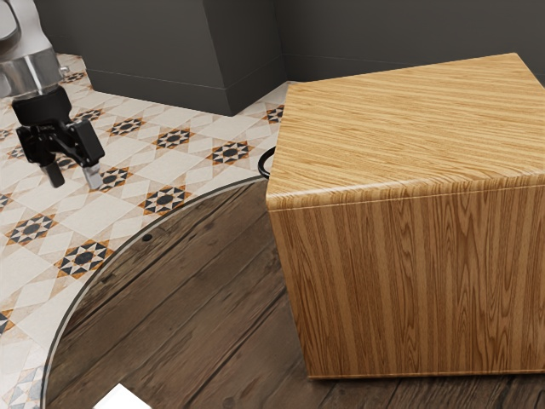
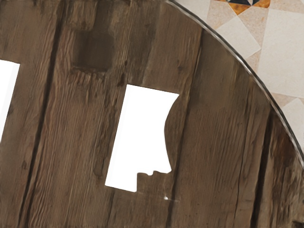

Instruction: Pull the drawer handle with one arm to open the drawer

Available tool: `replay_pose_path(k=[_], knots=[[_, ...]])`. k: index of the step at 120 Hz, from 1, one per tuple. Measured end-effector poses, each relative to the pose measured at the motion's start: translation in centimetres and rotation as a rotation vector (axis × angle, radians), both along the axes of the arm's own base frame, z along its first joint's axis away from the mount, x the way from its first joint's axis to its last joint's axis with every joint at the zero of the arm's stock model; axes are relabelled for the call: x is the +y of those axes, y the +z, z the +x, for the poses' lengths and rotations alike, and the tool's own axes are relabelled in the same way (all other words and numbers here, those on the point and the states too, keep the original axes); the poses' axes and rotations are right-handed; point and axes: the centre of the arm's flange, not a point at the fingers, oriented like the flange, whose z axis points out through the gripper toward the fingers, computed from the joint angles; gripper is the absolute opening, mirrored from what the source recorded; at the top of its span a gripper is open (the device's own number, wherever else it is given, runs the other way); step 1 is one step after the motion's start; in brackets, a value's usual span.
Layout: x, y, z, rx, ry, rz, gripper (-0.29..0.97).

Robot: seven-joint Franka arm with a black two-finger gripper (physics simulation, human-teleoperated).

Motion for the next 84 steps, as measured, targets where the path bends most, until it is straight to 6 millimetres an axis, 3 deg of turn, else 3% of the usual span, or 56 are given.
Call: replay_pose_path(k=[31, 36, 43, 48, 61, 84], knots=[[-0.3, 0.1, 0.1, -0.004, -0.005, 0.005, 0.68], [-1.2, 2.4, -1.1, -0.041, -0.007, 0.029, 0.68], [-3.1, 7.5, -3.7, -0.138, -0.014, 0.082, 0.68], [-4.1, 9.7, -4.2, -0.205, -0.025, 0.109, 0.68], [-7.8, 11.1, -1.0, -0.366, -0.112, 0.077, 0.68], [-13.8, 7.6, 6.3, -0.461, -0.227, -0.025, 0.68]])
